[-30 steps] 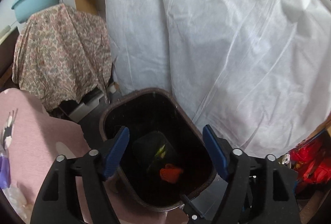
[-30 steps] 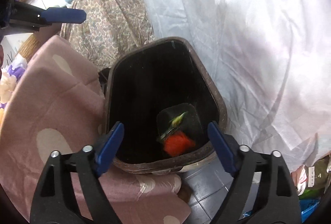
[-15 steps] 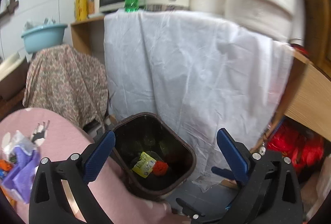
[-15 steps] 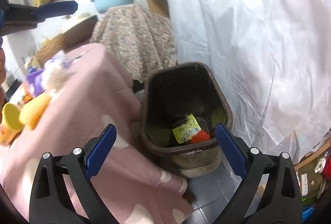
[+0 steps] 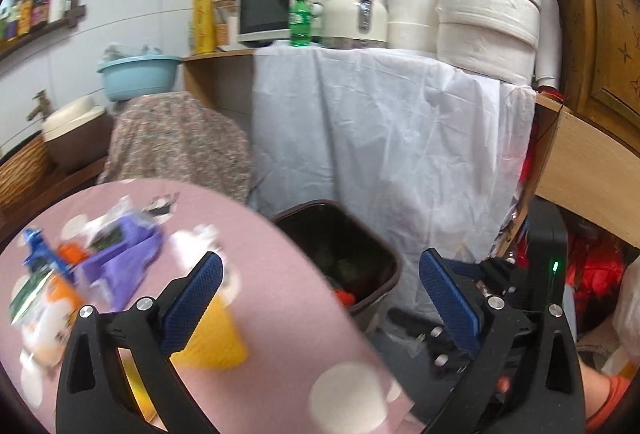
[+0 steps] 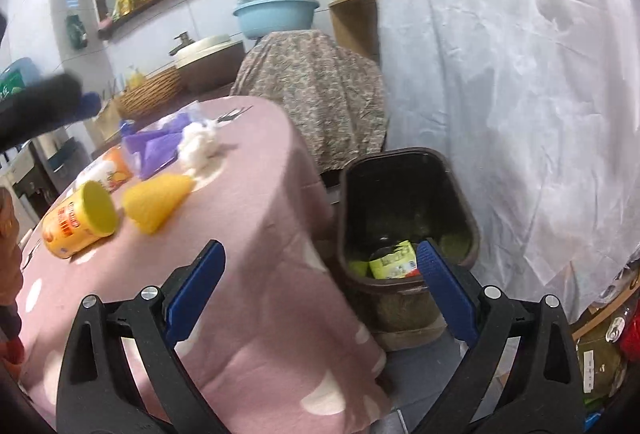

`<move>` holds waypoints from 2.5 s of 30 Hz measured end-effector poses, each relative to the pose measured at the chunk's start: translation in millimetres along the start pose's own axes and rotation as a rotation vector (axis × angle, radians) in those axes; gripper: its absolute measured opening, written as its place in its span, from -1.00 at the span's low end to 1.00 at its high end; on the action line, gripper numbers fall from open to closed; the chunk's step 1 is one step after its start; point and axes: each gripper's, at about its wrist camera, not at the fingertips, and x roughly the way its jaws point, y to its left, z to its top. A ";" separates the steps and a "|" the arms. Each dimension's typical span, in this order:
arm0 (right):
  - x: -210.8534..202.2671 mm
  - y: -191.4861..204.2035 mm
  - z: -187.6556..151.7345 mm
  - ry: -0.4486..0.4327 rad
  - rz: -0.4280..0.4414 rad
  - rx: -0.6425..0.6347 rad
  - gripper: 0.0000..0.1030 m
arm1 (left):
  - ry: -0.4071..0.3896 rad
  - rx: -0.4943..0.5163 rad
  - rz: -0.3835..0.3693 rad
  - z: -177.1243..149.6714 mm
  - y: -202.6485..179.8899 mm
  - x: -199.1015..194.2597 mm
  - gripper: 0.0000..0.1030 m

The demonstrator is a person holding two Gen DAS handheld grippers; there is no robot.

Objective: Collect trash
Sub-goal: 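Move both tools back from the bin toward the table, then grasp the yellow mesh net with the right gripper while the left grasps the Lay's can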

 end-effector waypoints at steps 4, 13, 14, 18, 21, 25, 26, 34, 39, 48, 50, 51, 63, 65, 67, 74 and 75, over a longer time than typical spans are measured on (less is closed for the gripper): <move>-7.1 22.0 1.6 -0.007 0.041 -0.036 0.85 | -0.007 -0.032 0.053 -17.4 23.6 -26.3 0.90; -2.6 76.2 5.0 0.030 0.127 -0.161 0.85 | -0.031 -0.167 0.163 -53.1 89.3 -84.5 0.90; -0.2 83.9 5.4 0.036 0.131 -0.183 0.85 | -0.025 -0.177 0.178 -58.0 96.9 -89.8 0.90; 7.6 109.4 6.1 0.055 0.165 -0.271 0.85 | 0.014 -0.172 0.215 -72.9 113.0 -100.9 0.90; 15.6 128.2 6.3 0.069 0.183 -0.343 0.85 | 0.029 -0.160 0.228 -81.4 119.1 -105.9 0.90; 30.4 150.6 10.3 0.097 0.201 -0.417 0.84 | 0.057 -0.165 0.222 -89.8 127.5 -108.1 0.90; 34.1 155.4 11.5 0.104 0.204 -0.435 0.84 | 0.061 -0.167 0.220 -91.7 128.9 -108.1 0.90; 70.1 188.5 15.2 0.144 0.155 -0.595 0.61 | 0.092 -0.160 0.216 -96.0 130.3 -103.4 0.90; 87.6 194.3 14.0 0.174 0.120 -0.650 0.38 | 0.116 -0.114 0.228 -94.3 127.6 -97.6 0.90; 93.6 193.7 14.0 0.159 0.095 -0.652 -0.45 | 0.230 0.070 0.259 -88.3 120.4 -66.9 0.90; 91.3 192.1 17.1 0.157 0.108 -0.633 -0.57 | 0.256 0.115 0.249 -86.6 117.5 -60.7 0.90; 89.9 191.3 18.7 0.157 0.116 -0.624 -0.60 | 0.266 0.129 0.243 -85.6 116.4 -58.4 0.90; 62.2 183.4 20.5 0.116 0.166 -0.552 -0.71 | 0.489 0.272 0.179 -71.8 121.6 -19.3 0.90; 55.4 181.1 21.5 0.106 0.169 -0.542 -0.71 | 0.530 0.288 0.178 -69.2 123.1 -10.6 0.90; 48.7 178.2 22.1 0.098 0.171 -0.532 -0.71 | 0.572 0.306 0.158 -66.9 121.2 -3.0 0.90; 34.9 162.6 24.6 0.080 0.181 -0.477 -0.71 | 0.665 0.402 0.165 -64.7 110.0 21.0 0.89; 34.3 159.5 24.2 0.083 0.184 -0.466 -0.71 | 0.670 0.408 0.167 -63.9 110.2 22.3 0.89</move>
